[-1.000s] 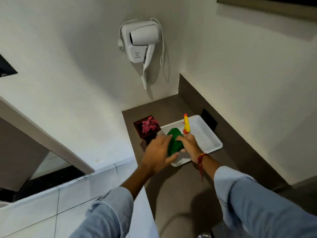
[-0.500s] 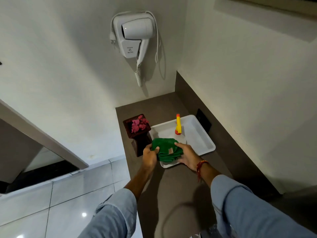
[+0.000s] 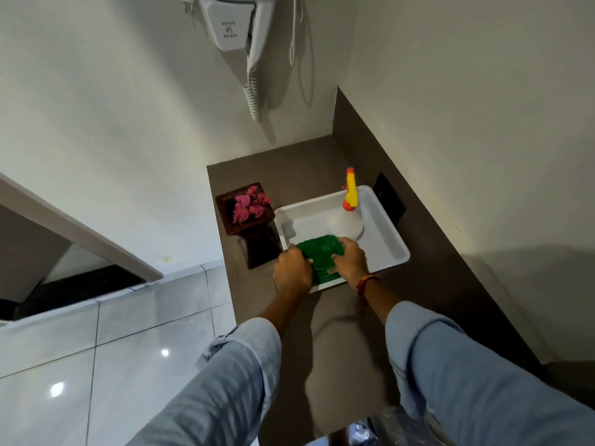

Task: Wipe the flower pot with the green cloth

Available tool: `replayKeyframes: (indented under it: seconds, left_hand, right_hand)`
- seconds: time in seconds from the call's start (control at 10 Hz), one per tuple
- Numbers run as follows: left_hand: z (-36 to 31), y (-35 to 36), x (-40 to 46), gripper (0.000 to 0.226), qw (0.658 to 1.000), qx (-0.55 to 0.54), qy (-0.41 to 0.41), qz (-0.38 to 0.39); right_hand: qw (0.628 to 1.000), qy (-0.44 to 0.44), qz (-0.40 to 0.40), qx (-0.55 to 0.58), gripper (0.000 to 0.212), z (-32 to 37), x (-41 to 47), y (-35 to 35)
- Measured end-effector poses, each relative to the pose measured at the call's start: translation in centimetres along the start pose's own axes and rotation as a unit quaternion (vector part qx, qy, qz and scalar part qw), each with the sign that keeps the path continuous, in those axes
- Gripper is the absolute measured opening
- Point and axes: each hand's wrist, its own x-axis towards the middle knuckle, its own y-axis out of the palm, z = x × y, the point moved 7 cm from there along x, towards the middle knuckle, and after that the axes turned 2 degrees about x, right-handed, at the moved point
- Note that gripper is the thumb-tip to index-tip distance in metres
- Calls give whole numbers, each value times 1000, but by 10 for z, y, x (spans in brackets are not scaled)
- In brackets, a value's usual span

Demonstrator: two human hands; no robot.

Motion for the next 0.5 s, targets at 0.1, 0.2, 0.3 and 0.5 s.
replayKeyframes:
  seconds: [0.1, 0.2, 0.3, 0.5]
  left_hand:
    - [-6, 3, -4, 43, 997, 57, 47, -20]
    - [-14, -6, -5, 35, 993, 65, 93, -41]
    - [-31, -33, -18, 37, 977, 104, 177, -56]
    - [-92, -156, -43, 32, 907, 88, 337, -238]
  right_hand:
    - [997, -20, 31, -72, 46, -3, 4, -3]
    - [974, -47, 74, -210, 44, 2, 4, -3]
    - [939, -123, 6, -321, 30, 36, -10, -17]
    - [896, -338, -167, -236, 26, 179, -60, -55]
